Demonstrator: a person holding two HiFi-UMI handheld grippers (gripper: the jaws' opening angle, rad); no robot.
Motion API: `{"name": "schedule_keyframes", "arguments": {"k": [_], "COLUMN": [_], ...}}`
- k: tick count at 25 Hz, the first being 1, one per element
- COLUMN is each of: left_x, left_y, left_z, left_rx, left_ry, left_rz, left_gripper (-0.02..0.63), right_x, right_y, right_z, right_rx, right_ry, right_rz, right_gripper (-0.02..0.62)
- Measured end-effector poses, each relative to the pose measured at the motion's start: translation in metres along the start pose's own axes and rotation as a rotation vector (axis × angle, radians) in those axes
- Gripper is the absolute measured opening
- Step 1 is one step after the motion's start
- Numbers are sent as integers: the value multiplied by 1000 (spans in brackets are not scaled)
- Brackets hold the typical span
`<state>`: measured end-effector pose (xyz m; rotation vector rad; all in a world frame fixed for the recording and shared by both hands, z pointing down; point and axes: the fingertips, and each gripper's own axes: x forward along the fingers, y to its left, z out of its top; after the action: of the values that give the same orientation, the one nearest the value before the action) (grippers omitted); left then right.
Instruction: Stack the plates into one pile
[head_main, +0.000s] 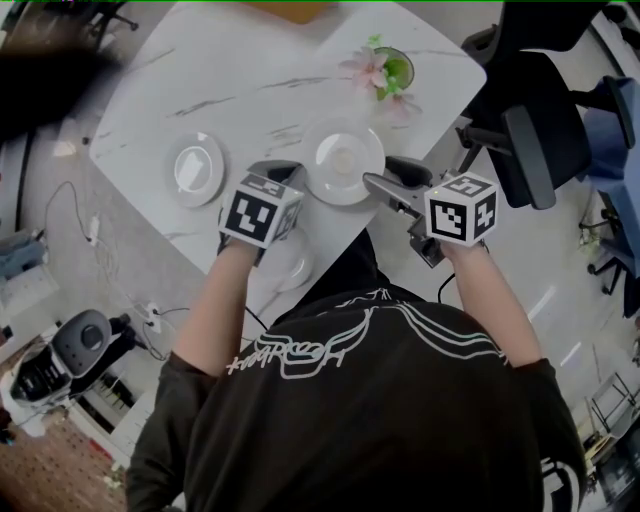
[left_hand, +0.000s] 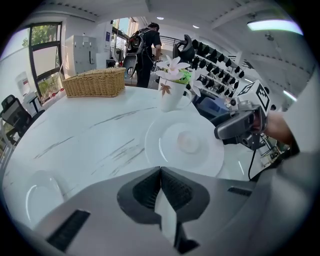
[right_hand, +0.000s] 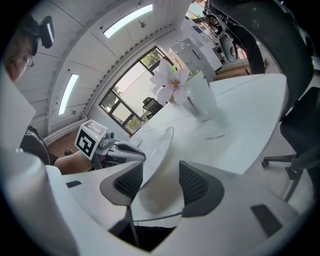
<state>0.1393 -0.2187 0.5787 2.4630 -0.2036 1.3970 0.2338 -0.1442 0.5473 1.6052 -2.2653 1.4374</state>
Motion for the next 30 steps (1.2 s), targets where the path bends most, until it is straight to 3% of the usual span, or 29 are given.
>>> {"name": "schedule_keyframes", "arguments": {"k": [6,10,18,24,30], "left_x": [-3,-4,-11,-38,-88], "left_y": [-1,-1,5,8,-2], "left_z": [2,1,0,0,-8], "left_rx": [26,77,89,50,16], "left_ry": [-7,-9,-22,-84,-193], "left_rz": [8,24,64,109,165], "left_gripper": [25,25,25,25,25], "right_x": [5,5,7,2,-11], "right_y": [12,10,14,15,35], "right_z": [-2,-2,6,5,12], "right_rx": [132,233,429,453,414], "right_ry": [0,-8,-80,-91,-111], "right_rz": [75,80,162,157,181], "right_gripper": [154,86,48,46,44]}}
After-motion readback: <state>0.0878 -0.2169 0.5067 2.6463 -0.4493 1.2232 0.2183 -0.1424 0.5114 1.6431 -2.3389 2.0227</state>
